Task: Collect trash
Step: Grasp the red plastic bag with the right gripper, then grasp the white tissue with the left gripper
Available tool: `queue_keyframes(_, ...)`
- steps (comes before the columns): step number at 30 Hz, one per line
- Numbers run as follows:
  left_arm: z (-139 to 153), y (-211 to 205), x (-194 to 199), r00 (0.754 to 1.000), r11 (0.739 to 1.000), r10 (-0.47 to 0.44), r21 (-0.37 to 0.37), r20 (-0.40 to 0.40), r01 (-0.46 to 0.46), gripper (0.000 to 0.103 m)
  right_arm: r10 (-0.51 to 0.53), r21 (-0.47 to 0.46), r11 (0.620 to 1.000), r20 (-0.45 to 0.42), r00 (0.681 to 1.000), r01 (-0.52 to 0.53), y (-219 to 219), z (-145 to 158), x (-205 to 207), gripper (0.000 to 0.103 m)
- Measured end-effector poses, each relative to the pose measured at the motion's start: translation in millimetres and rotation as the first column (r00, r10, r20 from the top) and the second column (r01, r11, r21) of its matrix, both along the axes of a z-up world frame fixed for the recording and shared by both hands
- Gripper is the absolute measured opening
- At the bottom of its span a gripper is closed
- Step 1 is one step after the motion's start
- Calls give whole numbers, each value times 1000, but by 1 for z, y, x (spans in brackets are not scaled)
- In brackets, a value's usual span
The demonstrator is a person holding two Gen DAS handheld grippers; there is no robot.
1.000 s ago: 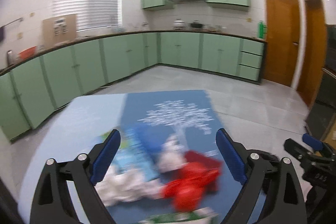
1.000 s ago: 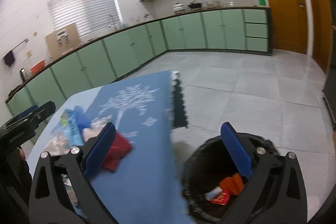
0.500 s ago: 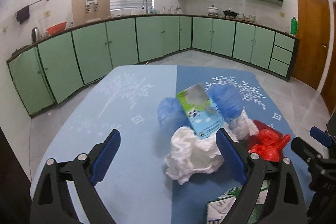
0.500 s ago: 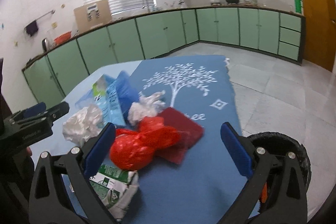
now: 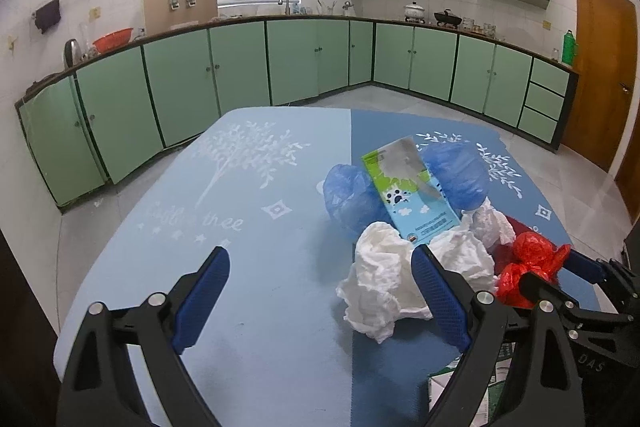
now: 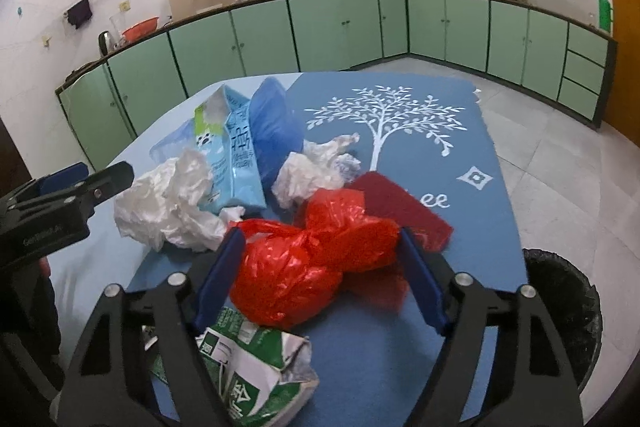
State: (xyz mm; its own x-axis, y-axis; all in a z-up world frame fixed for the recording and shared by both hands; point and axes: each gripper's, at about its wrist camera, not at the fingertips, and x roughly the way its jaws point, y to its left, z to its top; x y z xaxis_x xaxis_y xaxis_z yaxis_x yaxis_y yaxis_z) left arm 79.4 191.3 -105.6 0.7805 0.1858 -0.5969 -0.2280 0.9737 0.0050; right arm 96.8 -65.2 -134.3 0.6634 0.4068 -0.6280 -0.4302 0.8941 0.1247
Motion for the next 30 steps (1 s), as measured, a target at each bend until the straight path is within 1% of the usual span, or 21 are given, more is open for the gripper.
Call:
queue_keyframes(1, -1, 0, 1, 1000, 1000, -1, -5, -3, 1, 90, 13, 3, 1000, -2, 1000, -13, 1, 0, 0, 62)
queue_keyframes(3, -2, 1, 0, 1000, 1000, -5, -12, -7, 4, 90, 44, 13, 999, -11, 999, -44, 3, 0, -1, 48)
queue_keyframes(4, -2, 0, 0, 1000, 1000, -8, -13, -8, 8, 90, 57, 22, 998, -14, 998, -57, 3, 1, -2, 45)
queue_keyframes(5, -2, -1, 0, 1000, 1000, -11, -12, -8, 11, 90, 69, 28, 997, -15, 998, -68, 3, 1, -3, 37)
queue_keyframes(6, -2, -2, 0, 1000, 1000, -15, -10, -9, 15, 90, 85, 35, 996, -16, 996, -84, 3, 3, -4, 33)
queue_keyframes(9, -2, -7, 1, 999, 999, -30, -15, -12, 30, 90, 110, 37, 993, -9, 994, -109, 4, 6, -7, 26)
queue_keyframes(11, -3, -11, 3, 999, 999, -39, -19, -17, 38, 90, 117, 55, 992, -6, 993, -116, 2, 9, -9, 23)
queue_keyframes(15, -7, -16, 9, 998, 998, -55, -30, -28, 54, 89, 102, 87, 991, 15, 995, -103, -5, 17, -12, 23)
queue_keyframes(16, -8, -17, 11, 998, 998, -61, -35, -34, 60, 84, 98, 91, 991, 19, 995, -100, -8, 19, -11, 23)
queue_keyframes(17, -10, -18, 14, 997, 997, -69, -41, -40, 67, 76, 95, 94, 991, 21, 995, -97, -9, 21, -11, 23)
queue_keyframes(18, -12, -20, 17, 996, 996, -78, -49, -50, 76, 73, 91, 96, 991, 23, 996, -93, -12, 22, -10, 23)
queue_keyframes(20, -16, -21, 22, 993, 993, -99, -70, -69, 94, 54, 84, 100, 991, 25, 996, -86, -16, 23, -9, 23)
queue_keyframes(21, -18, -22, 24, 991, 991, -108, -82, -81, 102, 49, 79, 102, 991, 25, 997, -81, -18, 24, -9, 23)
queue_keyframes(23, -22, -24, 28, 989, 991, -112, -83, -100, 104, 26, 71, 104, 992, 25, 997, -73, -21, 24, -9, 23)
queue_keyframes(24, -23, -25, 29, 988, 991, -114, -86, -104, 105, 20, 67, 104, 992, 24, 997, -69, -22, 25, -8, 23)
queue_keyframes(25, -24, -26, 29, 988, 990, -117, -90, -105, 108, 10, 64, 103, 993, 24, 998, -66, -23, 25, -8, 23)
queue_keyframes(26, -24, -26, 29, 988, 990, -115, -92, -103, 106, 7, 61, 101, 993, 26, 998, -63, -24, 26, -8, 23)
queue_keyframes(30, -16, -25, 23, 994, 995, -79, -73, -73, 74, 4, 55, 101, 993, 38, 998, -59, -27, 29, -10, 23)
